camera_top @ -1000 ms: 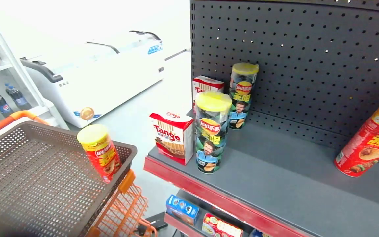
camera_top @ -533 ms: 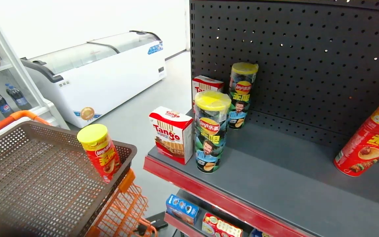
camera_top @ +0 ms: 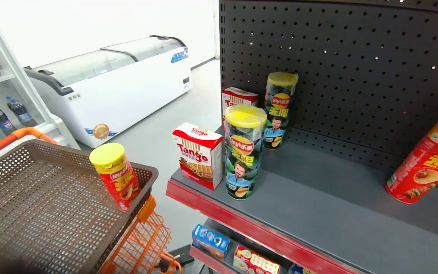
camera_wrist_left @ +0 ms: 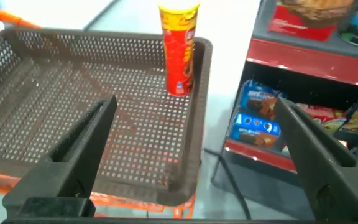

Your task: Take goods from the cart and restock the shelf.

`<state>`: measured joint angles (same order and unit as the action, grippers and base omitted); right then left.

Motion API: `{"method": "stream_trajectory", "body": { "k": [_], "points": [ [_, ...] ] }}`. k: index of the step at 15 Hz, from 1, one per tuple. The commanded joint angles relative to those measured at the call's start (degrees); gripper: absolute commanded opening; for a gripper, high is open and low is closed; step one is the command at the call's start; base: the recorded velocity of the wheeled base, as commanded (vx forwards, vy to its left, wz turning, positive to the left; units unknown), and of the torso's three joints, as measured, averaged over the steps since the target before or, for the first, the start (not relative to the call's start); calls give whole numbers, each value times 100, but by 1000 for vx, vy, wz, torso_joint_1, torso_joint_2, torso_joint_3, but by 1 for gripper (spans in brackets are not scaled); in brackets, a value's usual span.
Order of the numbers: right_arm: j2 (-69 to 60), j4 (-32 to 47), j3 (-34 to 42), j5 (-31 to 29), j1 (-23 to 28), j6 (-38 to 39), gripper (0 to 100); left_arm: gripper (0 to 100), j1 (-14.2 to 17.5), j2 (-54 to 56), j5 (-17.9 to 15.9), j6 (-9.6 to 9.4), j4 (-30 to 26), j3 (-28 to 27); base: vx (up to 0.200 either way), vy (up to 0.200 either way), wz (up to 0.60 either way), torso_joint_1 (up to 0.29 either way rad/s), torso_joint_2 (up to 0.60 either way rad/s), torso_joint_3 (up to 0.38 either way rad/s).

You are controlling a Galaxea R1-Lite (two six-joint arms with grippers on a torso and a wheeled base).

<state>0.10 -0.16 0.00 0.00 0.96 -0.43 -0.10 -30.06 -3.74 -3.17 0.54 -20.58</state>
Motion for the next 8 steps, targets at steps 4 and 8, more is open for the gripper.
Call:
{"method": "stream_trajectory", "body": {
  "k": [4,8],
  "points": [
    [8,-2,0,0,0,-1,100,100,317,-3032,-144,53,1282,-139,0,0,0,0,0,0],
    [8,-2,0,0,0,-1,100,100,396,-4781,-294,71,3805,353,0,0,0,0,0,0]
  ]
}}
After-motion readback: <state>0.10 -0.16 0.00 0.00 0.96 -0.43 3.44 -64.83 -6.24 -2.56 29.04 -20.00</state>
